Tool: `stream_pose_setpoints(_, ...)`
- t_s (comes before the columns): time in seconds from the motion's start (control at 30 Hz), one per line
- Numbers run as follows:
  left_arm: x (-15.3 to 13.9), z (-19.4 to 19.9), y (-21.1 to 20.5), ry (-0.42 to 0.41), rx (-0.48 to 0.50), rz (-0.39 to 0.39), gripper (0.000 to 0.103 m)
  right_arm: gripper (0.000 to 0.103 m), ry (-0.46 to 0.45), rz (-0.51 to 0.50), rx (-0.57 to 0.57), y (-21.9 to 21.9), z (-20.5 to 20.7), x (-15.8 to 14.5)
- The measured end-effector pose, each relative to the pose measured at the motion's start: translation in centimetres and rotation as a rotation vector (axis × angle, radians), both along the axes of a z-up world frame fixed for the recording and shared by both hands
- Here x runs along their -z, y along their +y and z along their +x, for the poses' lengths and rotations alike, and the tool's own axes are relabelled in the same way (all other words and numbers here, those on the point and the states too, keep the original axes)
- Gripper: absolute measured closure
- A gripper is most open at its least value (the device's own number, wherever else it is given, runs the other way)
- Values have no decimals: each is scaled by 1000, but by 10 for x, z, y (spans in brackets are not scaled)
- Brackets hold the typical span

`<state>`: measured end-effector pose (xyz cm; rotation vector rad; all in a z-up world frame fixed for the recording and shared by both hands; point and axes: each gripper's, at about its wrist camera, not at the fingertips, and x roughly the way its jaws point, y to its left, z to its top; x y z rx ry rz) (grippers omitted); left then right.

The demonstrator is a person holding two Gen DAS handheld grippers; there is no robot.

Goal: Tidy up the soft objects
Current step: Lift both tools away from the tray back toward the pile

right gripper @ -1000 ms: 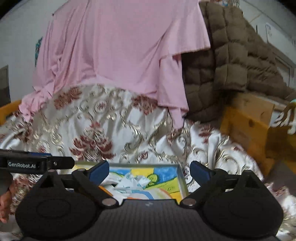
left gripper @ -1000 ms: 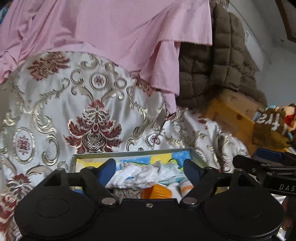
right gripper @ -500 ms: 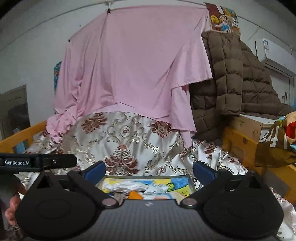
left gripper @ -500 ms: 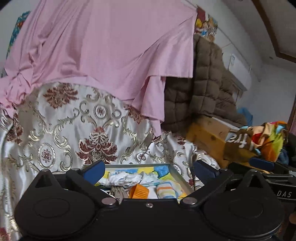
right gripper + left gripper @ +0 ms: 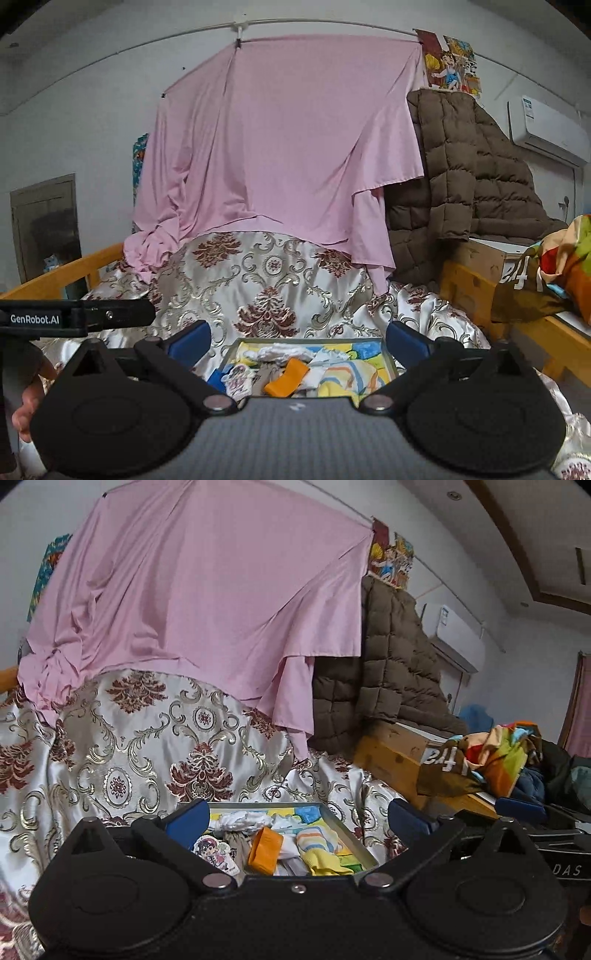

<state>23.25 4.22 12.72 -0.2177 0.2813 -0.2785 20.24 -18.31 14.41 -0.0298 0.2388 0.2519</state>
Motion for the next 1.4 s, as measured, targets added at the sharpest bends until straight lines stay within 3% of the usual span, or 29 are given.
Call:
stream_pose_setpoints(0.43, 5, -82, -8, -41, 10, 53, 1, 0, -10, -18, -16, 4, -72, 7)
stream_pose_setpoints(0.7, 14, -117, -6, -34, -4, 44, 1, 0, 0, -24, -16, 4, -101, 15)
stream_pose_setpoints(1.07, 34, -145, -4, 6, 3, 70, 1, 0, 34, 5, 5, 2, -127, 38)
stream_pose_setpoints(1.4, 71, -148, 1, 81, -4, 72, 1, 0, 96, 28, 23, -2, -134, 63)
